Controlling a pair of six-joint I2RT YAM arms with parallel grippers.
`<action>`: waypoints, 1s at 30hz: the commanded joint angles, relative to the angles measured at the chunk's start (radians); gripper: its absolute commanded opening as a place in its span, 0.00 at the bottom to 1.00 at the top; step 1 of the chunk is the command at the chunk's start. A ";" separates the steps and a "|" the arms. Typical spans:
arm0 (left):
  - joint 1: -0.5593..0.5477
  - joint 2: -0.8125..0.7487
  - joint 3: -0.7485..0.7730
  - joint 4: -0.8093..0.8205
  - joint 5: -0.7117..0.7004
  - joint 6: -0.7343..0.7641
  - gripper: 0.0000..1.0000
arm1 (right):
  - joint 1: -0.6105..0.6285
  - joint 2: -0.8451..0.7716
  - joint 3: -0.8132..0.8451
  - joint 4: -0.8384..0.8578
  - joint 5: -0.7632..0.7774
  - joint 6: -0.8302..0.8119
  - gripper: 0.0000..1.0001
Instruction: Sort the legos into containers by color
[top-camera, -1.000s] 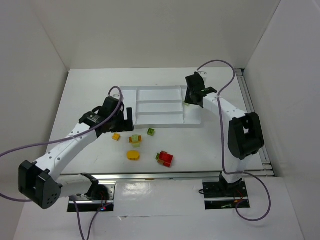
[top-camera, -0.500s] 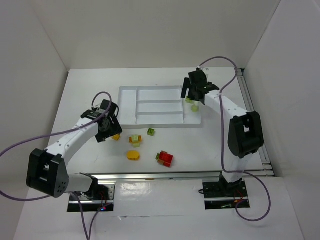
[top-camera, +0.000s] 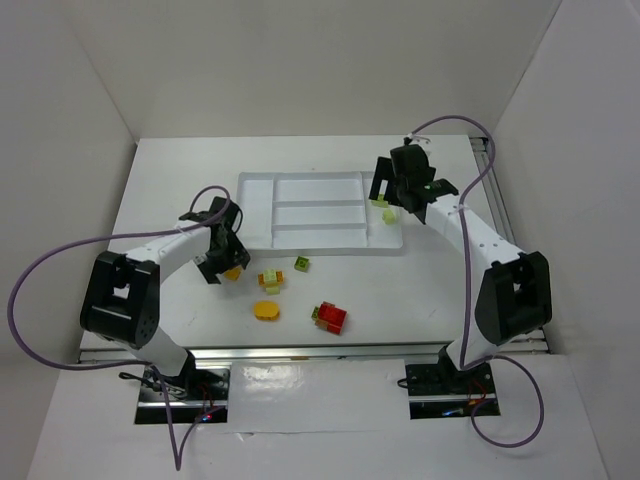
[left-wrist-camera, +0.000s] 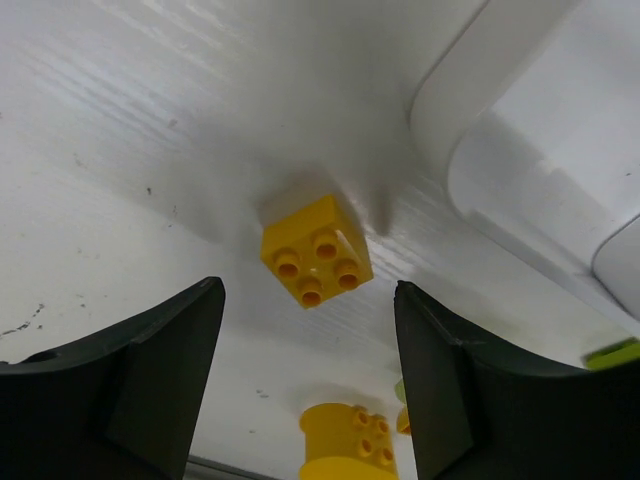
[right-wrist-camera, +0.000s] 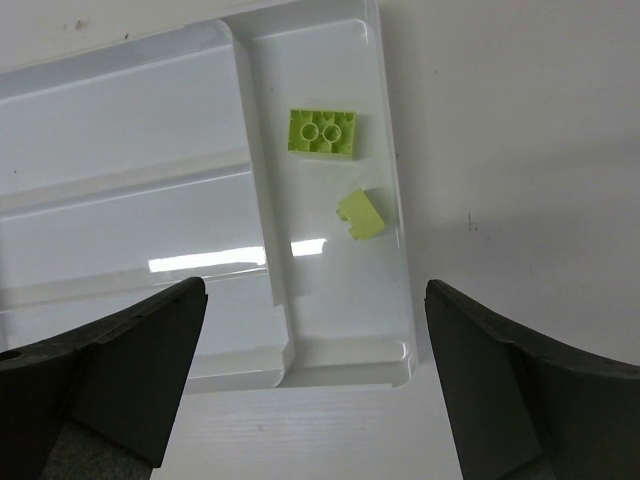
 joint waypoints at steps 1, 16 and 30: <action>0.002 0.003 -0.007 0.050 -0.004 -0.049 0.79 | 0.000 -0.051 -0.008 -0.001 -0.002 -0.013 0.97; 0.002 0.017 -0.061 0.094 -0.036 -0.069 0.60 | 0.000 -0.091 -0.094 0.017 -0.011 -0.013 0.97; -0.050 -0.207 0.089 0.071 -0.092 0.129 0.25 | -0.009 -0.145 -0.133 0.017 0.007 -0.003 0.97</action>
